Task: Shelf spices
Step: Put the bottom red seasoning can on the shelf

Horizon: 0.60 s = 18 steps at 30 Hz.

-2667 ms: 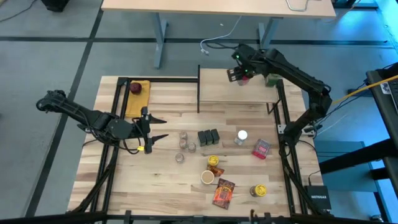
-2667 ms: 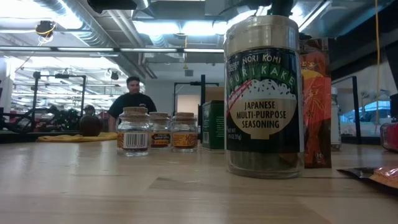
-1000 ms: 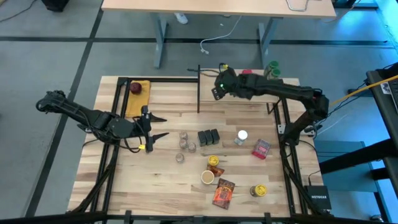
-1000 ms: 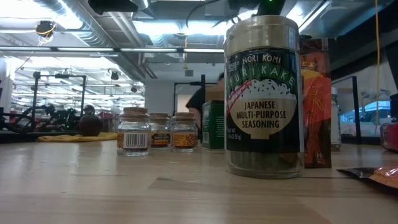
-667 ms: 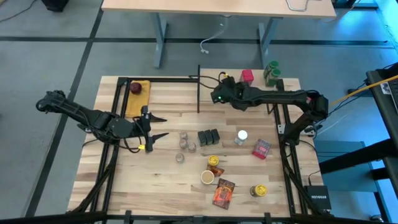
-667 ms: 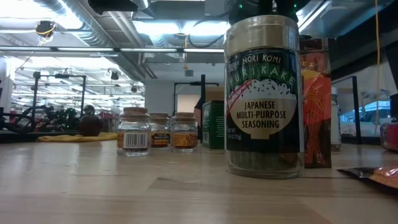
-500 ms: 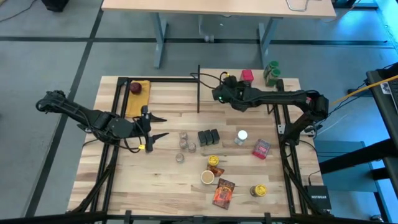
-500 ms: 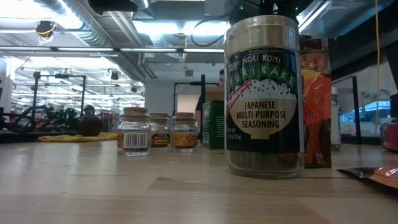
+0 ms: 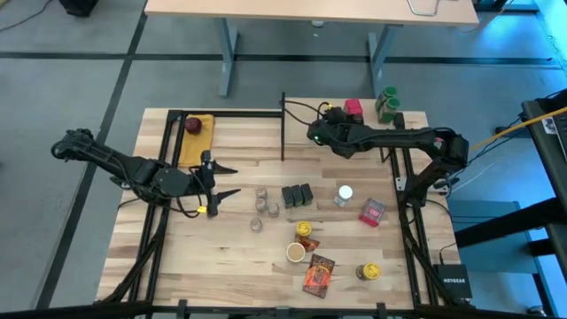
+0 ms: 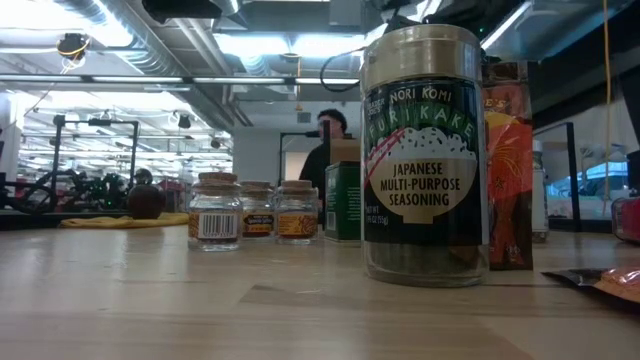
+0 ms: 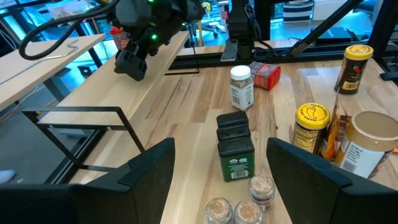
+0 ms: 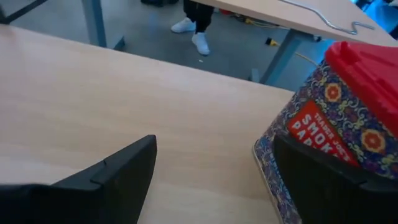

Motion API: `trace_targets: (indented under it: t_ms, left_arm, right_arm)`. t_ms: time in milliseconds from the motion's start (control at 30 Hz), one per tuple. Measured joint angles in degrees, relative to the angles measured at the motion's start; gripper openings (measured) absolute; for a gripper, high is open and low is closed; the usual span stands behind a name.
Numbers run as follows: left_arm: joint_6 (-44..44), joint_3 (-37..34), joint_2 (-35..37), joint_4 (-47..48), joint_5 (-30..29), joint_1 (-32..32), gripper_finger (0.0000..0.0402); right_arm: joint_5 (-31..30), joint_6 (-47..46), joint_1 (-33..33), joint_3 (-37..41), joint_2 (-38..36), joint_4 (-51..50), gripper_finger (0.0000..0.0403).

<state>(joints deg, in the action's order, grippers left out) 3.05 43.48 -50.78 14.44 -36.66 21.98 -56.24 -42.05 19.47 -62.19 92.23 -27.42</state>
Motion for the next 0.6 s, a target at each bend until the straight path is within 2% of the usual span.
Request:
trace_targets:
  t_ms: [300,600]
  left_arm:
    - [0.0,0.0,0.0,0.0,0.0,0.0,0.0249]
    - [0.2,0.0,0.0,0.1,0.0,0.0,0.0249]
  right_arm:
    - [-2.7,-0.2,0.6,0.1,0.0,-0.5,0.0327]
    - [-5.3,-2.9,1.9,0.1,0.0,-6.3,0.0327]
